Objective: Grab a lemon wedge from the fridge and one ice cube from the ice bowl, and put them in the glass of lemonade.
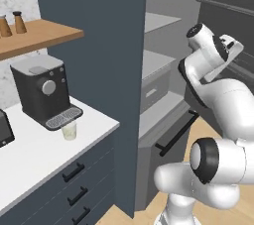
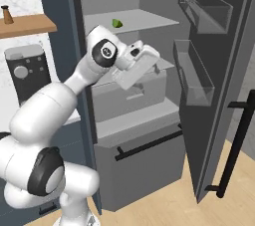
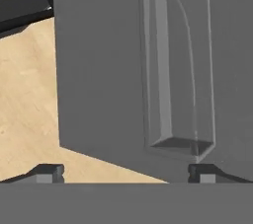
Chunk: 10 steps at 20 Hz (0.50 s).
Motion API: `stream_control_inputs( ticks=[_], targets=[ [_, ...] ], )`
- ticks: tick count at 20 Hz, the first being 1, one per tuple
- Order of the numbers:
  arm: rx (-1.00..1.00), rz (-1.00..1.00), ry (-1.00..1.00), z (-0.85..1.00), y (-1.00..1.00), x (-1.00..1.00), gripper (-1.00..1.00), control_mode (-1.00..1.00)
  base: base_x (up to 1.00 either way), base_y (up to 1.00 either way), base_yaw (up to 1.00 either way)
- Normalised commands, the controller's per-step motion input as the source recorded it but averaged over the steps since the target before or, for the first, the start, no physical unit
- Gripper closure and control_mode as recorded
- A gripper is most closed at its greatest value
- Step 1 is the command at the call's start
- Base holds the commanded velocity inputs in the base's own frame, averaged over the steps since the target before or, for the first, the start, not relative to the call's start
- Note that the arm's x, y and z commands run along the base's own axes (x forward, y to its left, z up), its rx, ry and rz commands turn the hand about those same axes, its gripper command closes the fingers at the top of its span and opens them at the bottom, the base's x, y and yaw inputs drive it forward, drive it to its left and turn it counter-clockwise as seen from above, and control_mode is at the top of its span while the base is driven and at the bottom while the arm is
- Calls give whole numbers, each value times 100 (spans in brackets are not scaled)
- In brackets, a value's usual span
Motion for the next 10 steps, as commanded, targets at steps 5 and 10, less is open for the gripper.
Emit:
stream_control_inputs(
  ticks=[5, 10],
  targets=[
    [-12, 0, -28, -4, -3, 0, -100, -100, 0, 0, 0],
    [-2, 0, -18, -3, -30, 2, -100, -100, 0, 0, 0]
  ],
)
